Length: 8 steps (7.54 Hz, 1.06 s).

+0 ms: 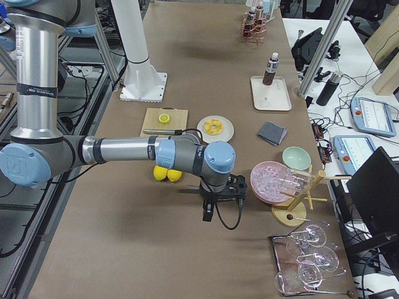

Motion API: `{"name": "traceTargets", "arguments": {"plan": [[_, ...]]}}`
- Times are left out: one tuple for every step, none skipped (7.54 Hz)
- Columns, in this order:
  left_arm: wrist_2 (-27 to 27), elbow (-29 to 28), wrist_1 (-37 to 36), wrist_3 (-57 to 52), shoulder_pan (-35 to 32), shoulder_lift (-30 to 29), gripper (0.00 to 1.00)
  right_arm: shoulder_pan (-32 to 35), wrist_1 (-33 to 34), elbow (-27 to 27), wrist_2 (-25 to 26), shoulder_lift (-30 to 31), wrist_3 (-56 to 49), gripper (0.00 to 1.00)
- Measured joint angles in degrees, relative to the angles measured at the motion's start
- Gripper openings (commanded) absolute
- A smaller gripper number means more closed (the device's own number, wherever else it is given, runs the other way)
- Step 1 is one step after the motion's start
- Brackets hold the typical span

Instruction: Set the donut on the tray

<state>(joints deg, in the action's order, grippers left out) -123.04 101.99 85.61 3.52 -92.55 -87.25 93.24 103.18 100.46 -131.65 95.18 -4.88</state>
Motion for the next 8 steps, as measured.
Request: {"name": "traceTargets", "arguments": {"plan": [[0.04,-0.07,-0.01,0.0,0.0,0.09,0.98,0.05,0.0,0.0,0.0,0.0,-0.01,1.0],[0.06,-0.14,-0.01,0.0,0.0,0.22,0.98,0.12,0.0,0.05,-0.01,-0.02,-0.03,1.0],[0.07,-0.14,-0.05,0.0,0.0,0.32,0.98,0.16,0.0,0.08,-0.04,-0.05,-0.04,1.0],[0.08,-0.18,-0.08,0.0,0.0,0.39,0.98,0.23,0.0,0.18,-0.27,-0.04,-0.04,1.0],[0.04,-0.2,-0.14,0.0,0.0,0.54,0.98,0.39,-0.04,0.29,-0.58,-0.03,-0.05,1.0],[0.01,-0.21,-0.21,0.0,0.0,0.66,0.98,0.6,-0.06,0.24,-0.73,-0.18,-0.11,1.0],[0.0,-0.19,-0.29,0.0,0.0,0.71,0.98,0.76,-0.04,0.32,-0.79,-0.4,-0.05,1.0],[0.0,-0.19,-0.33,0.0,0.04,0.71,0.98,0.83,-0.02,0.43,-0.93,-0.58,0.14,1.0]]}}
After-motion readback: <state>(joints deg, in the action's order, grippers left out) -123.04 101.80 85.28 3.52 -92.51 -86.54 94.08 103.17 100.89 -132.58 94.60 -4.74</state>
